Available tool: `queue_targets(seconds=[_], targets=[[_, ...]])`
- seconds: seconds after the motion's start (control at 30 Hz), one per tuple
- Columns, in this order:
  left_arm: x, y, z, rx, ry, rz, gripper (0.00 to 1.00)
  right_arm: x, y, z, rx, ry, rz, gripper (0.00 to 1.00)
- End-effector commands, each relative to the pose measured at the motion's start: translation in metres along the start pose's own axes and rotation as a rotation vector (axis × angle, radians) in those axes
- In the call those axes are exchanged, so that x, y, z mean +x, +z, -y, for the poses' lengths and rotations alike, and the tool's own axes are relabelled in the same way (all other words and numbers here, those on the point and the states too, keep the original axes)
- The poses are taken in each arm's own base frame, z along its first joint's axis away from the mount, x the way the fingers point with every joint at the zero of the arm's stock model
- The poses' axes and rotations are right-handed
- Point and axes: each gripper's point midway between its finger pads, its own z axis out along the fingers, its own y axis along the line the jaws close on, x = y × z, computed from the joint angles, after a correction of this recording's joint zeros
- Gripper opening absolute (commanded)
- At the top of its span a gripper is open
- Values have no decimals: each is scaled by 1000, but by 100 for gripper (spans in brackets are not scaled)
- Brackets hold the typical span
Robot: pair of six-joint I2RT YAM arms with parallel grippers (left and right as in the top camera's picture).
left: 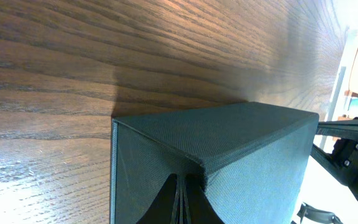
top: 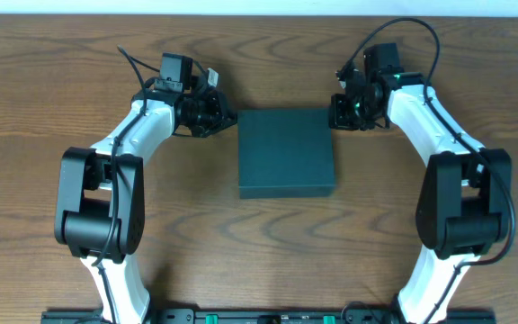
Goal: Pack container
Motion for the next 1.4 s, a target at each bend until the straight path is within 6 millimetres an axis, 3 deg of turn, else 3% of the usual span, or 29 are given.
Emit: queue_targets(seconds=[0.0,0.67,0.9,1.03,1.2,1.37], targets=[[4,5,27,78,69,-34,6,19,5,-64,-177,-72,-64,1],[-7,0,28,75,80,2,6,31,11,-74,-160,-74,-103,1],[-5,0,27,68,70,-8,6,25,8,-59,-121,-53,-87,1],[-1,-2,20,43,48,-25,6,17,2,-40,-71,-26,-65,1],[-20,-34,10,-42,48,45,6,-5,-31,-17,27,-17,-13,1],[-44,-97,29,-72,134,168,6,-37,-97,-20,69,-67,110,1]])
